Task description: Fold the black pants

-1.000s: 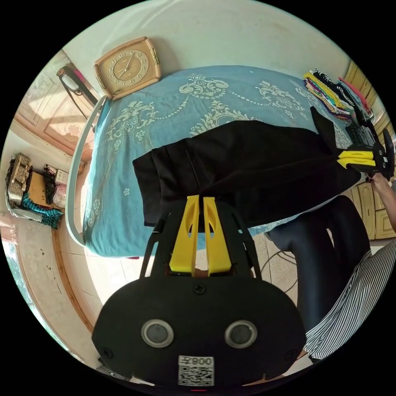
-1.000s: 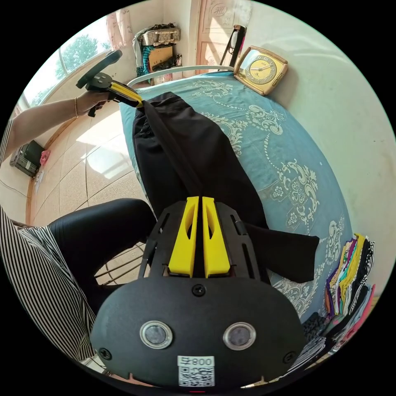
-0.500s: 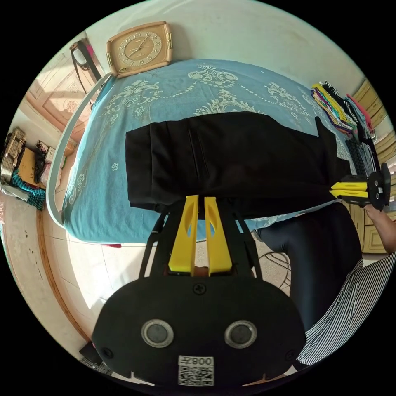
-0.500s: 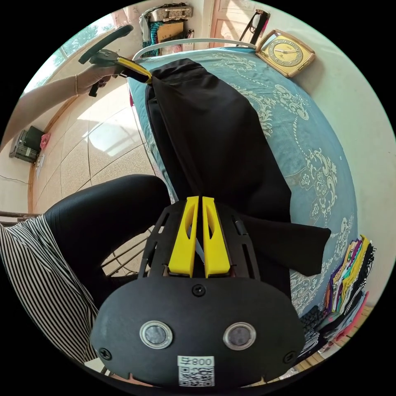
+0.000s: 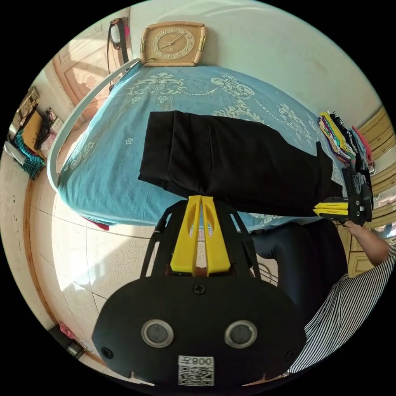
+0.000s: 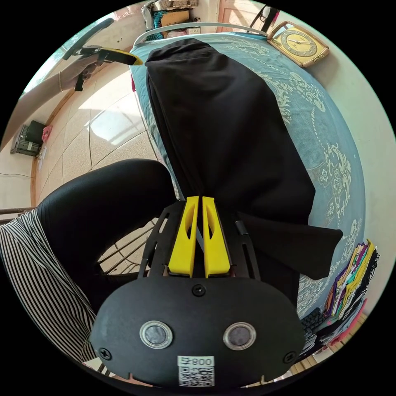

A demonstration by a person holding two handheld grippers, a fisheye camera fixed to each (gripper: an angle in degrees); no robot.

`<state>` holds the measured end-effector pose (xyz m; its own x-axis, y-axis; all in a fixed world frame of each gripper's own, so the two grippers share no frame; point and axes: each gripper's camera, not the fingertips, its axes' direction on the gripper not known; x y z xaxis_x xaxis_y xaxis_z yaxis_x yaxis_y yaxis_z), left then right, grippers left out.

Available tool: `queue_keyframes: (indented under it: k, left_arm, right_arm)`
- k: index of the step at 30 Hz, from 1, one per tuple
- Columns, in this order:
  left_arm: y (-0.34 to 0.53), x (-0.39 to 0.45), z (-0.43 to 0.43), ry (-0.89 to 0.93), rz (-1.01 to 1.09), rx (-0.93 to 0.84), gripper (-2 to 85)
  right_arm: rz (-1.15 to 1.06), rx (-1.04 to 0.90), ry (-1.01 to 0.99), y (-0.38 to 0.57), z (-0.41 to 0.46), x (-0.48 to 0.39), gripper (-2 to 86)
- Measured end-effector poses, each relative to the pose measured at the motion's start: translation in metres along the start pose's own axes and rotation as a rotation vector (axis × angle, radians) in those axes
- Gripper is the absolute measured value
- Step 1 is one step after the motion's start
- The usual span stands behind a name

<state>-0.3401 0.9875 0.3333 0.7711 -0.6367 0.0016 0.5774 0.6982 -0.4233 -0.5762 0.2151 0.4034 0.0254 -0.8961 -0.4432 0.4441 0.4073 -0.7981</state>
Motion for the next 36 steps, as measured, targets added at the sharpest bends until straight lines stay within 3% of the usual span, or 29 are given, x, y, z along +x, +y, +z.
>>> queue_keyframes:
  k: [5,11,14,21,28,31,36]
  left_arm:
    - [0.016,-0.002,-0.017,0.119,-0.031,0.134,0.2]
    - [0.019,0.001,0.033,0.021,-0.07,-0.077,0.1]
    - [0.03,-0.01,0.034,0.077,-0.146,-0.071,0.1]
    - [0.044,0.003,0.017,-0.022,-0.101,-0.08,0.0]
    - [0.048,0.035,-0.001,0.101,-0.133,0.036,0.0]
    - [0.042,0.044,0.016,-0.003,-0.127,-0.081,0.0]
    - [0.038,0.044,0.01,-0.034,-0.203,-0.062,0.0]
  right_arm:
    - [-0.016,0.013,0.006,0.004,0.001,-0.009,1.4]
    - [-0.007,0.001,0.003,0.004,0.011,-0.014,1.5]
    - [-0.012,0.009,0.008,0.01,0.017,-0.017,1.5]
    - [0.075,0.081,-0.079,0.025,0.019,0.003,1.4]
    - [0.1,0.092,-0.125,0.039,0.039,0.02,1.4]
    - [0.113,0.093,-0.14,0.043,0.047,0.028,1.4]
    - [0.101,0.115,-0.145,0.052,0.054,0.036,1.4]
